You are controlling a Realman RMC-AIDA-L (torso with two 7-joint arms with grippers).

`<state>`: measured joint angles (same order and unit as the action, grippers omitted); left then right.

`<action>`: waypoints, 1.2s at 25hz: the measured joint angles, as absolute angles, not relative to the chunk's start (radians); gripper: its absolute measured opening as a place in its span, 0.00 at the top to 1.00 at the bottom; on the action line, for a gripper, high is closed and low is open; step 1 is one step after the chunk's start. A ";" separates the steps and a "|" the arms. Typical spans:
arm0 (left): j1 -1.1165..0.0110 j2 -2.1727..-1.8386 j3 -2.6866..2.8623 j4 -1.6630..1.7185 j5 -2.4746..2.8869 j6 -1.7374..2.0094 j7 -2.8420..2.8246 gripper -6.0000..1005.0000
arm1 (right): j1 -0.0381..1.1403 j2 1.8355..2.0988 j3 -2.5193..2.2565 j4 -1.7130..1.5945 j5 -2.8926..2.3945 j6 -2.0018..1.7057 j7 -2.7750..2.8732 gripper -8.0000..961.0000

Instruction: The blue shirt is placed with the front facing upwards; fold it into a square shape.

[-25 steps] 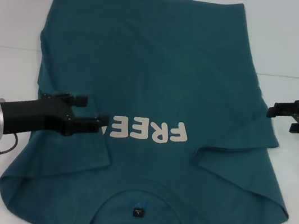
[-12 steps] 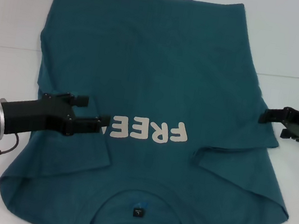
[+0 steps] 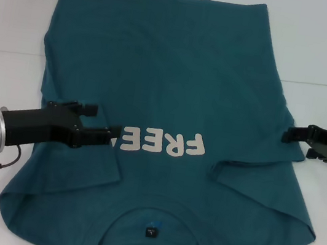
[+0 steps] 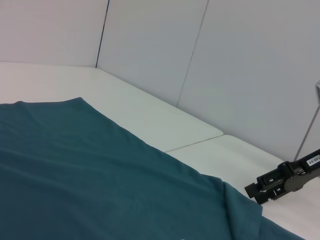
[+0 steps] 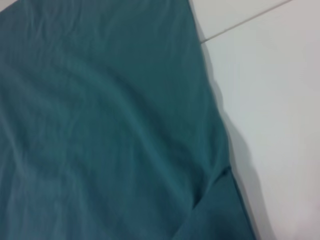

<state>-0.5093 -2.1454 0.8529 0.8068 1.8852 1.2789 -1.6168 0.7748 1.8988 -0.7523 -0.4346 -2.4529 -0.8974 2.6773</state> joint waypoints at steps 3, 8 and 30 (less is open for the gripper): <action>-0.509 -2.145 0.853 0.807 1.885 1.279 -1.617 0.14 | 0.777 1.901 -0.757 -0.427 -2.453 -0.889 2.676 0.25; -0.504 -2.146 0.853 0.806 1.885 1.279 -1.615 0.14 | 0.777 1.903 -0.760 -0.415 -2.453 -0.874 2.675 0.28; -0.502 -2.147 0.853 0.807 1.885 1.277 -1.615 0.14 | 0.780 1.931 -0.752 -0.446 -2.368 -0.869 2.595 0.96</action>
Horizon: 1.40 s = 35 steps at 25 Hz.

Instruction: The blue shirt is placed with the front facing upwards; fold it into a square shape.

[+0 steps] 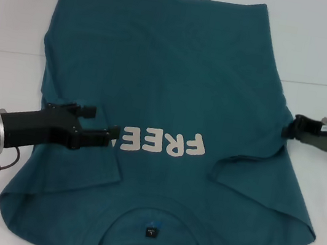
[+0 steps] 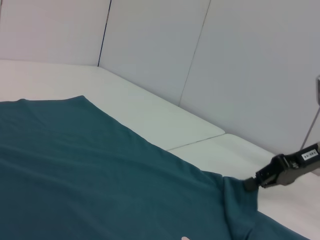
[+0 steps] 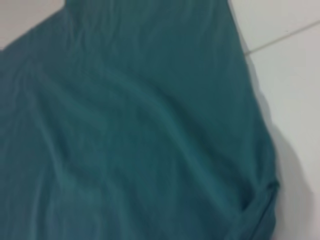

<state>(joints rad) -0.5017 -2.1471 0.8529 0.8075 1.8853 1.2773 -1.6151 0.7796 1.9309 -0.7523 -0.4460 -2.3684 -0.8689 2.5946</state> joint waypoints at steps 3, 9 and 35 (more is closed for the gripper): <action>-0.502 -2.146 0.853 0.808 1.885 1.278 -1.615 0.14 | 0.786 1.935 -0.755 -0.464 -2.345 -0.865 2.594 0.96; -0.502 -2.146 0.853 0.808 1.884 1.276 -1.616 0.14 | 0.820 1.947 -0.757 -0.471 -2.341 -0.849 2.595 0.96; -0.501 -2.144 0.849 0.810 1.885 1.276 -1.615 0.14 | 0.814 1.981 -0.751 -0.497 -2.304 -0.769 2.599 0.66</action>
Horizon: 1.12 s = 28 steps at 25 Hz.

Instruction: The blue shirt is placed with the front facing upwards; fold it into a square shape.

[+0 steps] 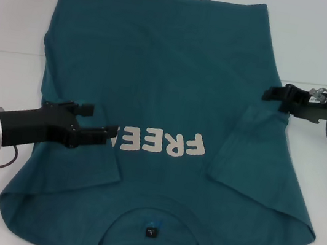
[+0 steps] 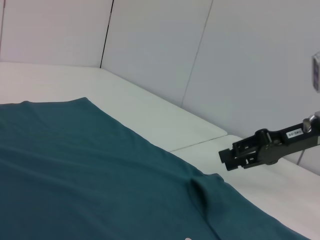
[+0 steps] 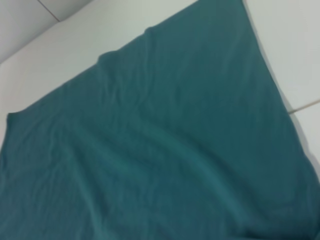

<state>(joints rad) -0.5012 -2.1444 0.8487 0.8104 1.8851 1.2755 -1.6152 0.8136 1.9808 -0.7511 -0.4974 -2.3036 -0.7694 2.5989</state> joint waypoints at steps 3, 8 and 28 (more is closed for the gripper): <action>-0.500 -2.144 0.848 0.810 1.885 1.275 -1.616 0.14 | 0.793 1.979 -0.750 -0.526 -2.279 -0.790 2.589 0.59; -0.492 -2.144 0.821 0.814 1.885 1.290 -1.618 0.13 | 0.754 1.954 -0.750 -0.601 -2.262 -0.950 2.550 0.40; -0.265 -2.176 0.634 1.303 2.185 1.555 -2.109 0.12 | 0.423 1.986 -0.586 -1.052 -2.146 -1.617 2.367 0.02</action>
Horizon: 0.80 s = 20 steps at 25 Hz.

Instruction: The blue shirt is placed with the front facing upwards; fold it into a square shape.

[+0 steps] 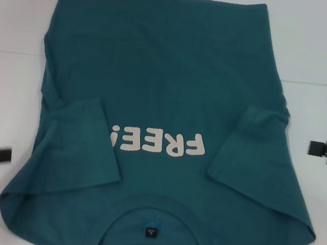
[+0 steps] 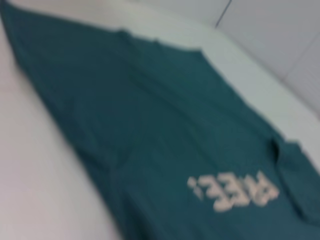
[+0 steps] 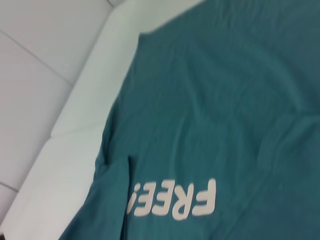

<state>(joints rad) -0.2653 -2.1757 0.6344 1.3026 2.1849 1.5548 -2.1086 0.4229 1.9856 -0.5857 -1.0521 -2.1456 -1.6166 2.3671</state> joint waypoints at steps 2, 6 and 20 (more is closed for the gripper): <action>-0.264 -2.176 0.637 1.283 2.225 1.561 -2.093 0.13 | 0.414 1.986 -0.563 -1.049 -2.142 -1.615 2.336 0.02; -0.266 -2.176 0.641 1.263 2.241 1.573 -2.086 0.13 | 0.409 1.984 -0.530 -1.006 -2.142 -1.589 2.287 0.02; -0.287 -2.175 0.689 1.127 2.300 1.493 -2.016 0.13 | 0.431 1.956 -0.516 -0.948 -2.138 -1.554 2.264 0.02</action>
